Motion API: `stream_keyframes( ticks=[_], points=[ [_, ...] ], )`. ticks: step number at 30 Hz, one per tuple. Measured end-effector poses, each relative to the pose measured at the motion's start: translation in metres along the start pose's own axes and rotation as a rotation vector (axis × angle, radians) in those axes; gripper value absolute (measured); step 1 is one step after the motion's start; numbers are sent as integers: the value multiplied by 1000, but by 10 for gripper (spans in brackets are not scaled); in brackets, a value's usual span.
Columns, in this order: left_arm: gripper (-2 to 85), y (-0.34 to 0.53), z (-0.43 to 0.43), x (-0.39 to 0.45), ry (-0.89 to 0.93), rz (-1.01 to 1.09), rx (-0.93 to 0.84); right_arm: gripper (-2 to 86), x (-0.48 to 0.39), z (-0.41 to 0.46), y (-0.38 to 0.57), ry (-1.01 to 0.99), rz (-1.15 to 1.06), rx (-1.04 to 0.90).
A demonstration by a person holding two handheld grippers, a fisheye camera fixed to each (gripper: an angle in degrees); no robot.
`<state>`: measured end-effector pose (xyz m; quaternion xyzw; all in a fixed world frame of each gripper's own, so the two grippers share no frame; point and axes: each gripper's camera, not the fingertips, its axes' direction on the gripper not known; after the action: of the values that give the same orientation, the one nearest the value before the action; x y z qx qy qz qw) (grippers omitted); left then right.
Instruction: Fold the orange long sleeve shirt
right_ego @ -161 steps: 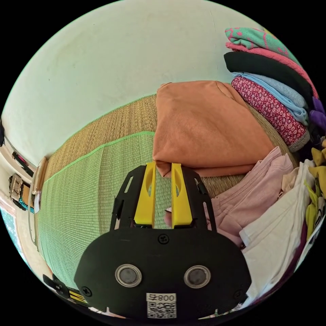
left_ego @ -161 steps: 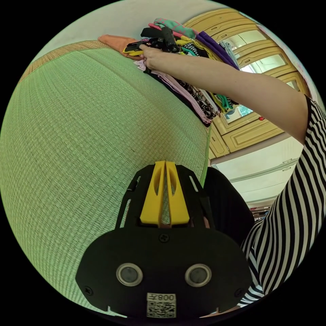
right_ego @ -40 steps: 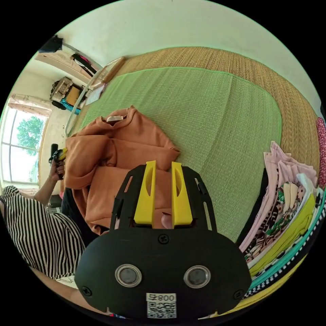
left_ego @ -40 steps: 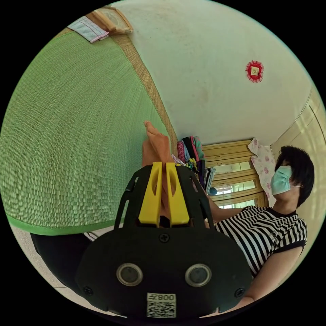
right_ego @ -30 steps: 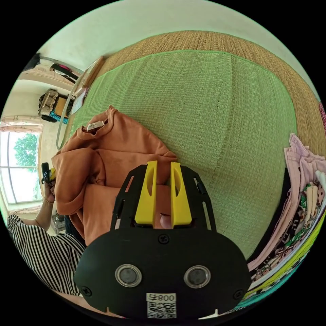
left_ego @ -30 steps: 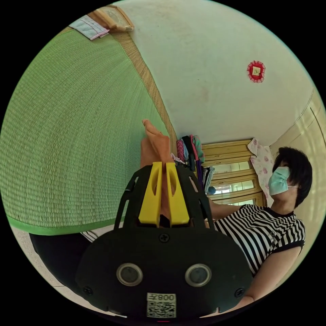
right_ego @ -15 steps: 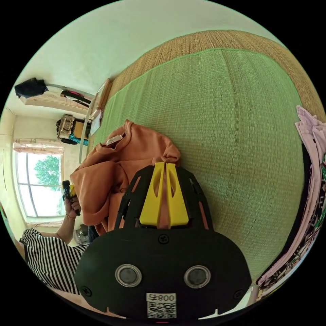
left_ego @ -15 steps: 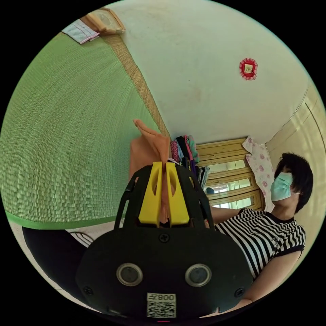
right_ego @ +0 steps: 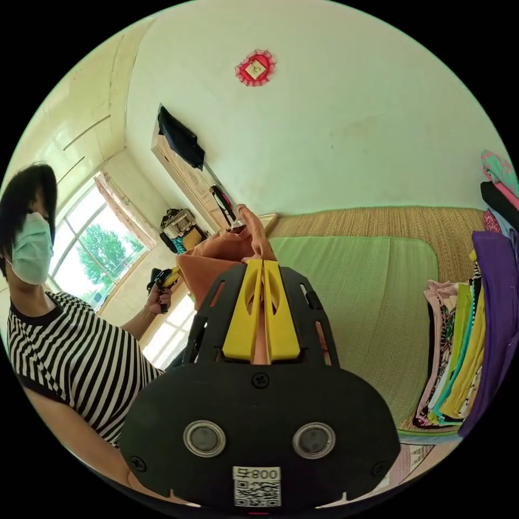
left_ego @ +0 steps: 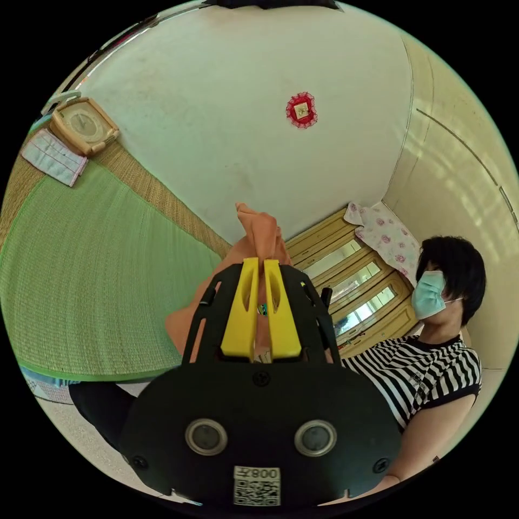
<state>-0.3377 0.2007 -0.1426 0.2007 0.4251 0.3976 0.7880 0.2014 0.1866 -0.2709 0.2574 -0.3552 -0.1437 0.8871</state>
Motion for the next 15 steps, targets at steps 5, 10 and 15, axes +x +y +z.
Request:
stream_keyframes(
  ticks=[5,10,15],
  points=[
    [13,-7,-69,48,58,140,102,0,-51,-114,16,-11,-100,197],
    [13,-10,-117,88,104,263,155,-1,-108,-202,41,-1,-224,310],
    [12,-5,-159,113,153,322,224,-1,-147,-250,60,6,-305,331]
  ],
)
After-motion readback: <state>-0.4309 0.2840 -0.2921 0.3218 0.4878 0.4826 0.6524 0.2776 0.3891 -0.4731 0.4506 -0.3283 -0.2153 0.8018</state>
